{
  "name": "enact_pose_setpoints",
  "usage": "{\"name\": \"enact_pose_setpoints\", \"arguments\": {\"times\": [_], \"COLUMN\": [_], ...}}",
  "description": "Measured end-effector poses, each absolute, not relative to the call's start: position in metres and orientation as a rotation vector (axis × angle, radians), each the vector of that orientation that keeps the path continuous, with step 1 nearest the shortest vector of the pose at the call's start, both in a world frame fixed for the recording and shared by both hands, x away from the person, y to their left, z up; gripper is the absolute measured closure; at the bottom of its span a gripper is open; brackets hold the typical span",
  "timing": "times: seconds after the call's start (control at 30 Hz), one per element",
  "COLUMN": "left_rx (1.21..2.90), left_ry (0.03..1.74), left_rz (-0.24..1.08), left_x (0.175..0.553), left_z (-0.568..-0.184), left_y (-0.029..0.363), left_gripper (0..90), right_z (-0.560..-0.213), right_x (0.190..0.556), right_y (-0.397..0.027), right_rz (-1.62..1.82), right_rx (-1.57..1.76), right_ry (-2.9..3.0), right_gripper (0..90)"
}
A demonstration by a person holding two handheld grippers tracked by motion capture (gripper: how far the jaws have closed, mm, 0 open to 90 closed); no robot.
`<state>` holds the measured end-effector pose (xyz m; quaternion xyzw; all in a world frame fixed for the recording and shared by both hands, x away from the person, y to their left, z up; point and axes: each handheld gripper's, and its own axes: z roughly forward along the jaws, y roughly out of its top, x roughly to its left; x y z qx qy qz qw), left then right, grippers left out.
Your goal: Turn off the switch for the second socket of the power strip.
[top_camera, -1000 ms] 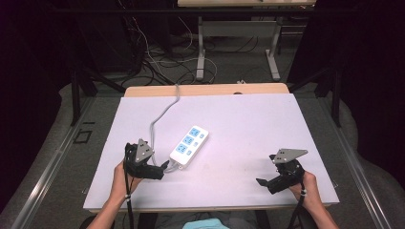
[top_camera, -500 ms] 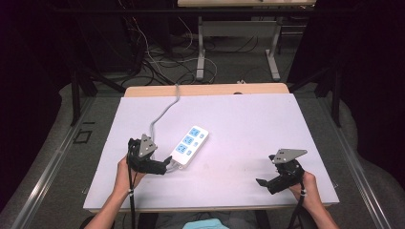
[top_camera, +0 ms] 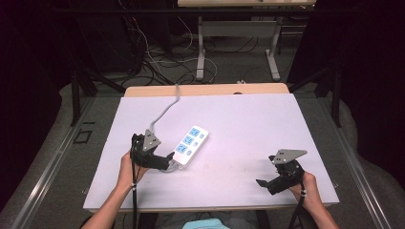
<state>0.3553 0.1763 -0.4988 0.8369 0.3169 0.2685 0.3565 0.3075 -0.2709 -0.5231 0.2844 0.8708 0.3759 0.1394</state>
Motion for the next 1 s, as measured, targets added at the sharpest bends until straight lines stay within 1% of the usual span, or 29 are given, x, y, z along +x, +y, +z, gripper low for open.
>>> {"name": "enact_pose_setpoints", "arguments": {"times": [0.5,0.53,0.57,0.77,1.0], "left_rx": [2.147,2.134,2.141,2.144,2.158], "left_ry": [0.8,0.814,0.804,0.81,0.801], "left_rz": [0.714,0.696,0.711,0.683,0.684], "left_x": [0.373,0.373,0.374,0.381,0.389], "left_z": [-0.492,-0.493,-0.492,-0.494,-0.496], "left_y": [0.166,0.165,0.165,0.159,0.153], "left_gripper": [0.0,0.0,0.0,0.0,0.0], "right_z": [-0.523,-0.523,-0.523,-0.524,-0.524], "right_x": [0.307,0.307,0.306,0.307,0.308], "right_y": [-0.27,-0.27,-0.269,-0.269,-0.269], "right_rz": [1.07,1.07,1.069,1.056,1.051], "right_rx": [0.812,0.812,0.812,0.801,0.791], "right_ry": [2.522,2.522,2.524,2.517,2.523], "right_gripper": [0.5,0.5,0.5,0.5,0.5]}}
